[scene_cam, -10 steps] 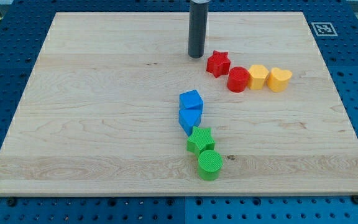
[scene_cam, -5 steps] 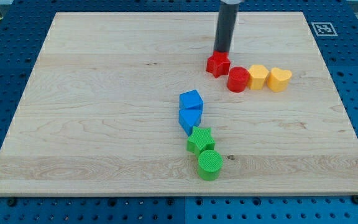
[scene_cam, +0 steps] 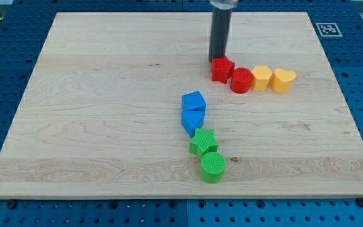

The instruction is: Keep the red star to the left of the red circle

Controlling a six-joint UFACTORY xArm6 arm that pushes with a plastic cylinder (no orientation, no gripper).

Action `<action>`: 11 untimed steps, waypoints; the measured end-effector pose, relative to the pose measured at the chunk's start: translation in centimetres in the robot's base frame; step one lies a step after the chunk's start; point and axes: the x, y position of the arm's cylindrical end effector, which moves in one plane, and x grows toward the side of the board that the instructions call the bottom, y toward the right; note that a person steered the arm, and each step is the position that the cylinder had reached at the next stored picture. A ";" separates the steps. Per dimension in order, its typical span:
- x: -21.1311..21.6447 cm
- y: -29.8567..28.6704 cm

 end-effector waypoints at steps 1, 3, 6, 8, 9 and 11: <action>-1.7 2.8; 0.0 3.2; 1.8 -1.5; 2.6 -3.0; 2.8 -3.0; 4.2 -3.0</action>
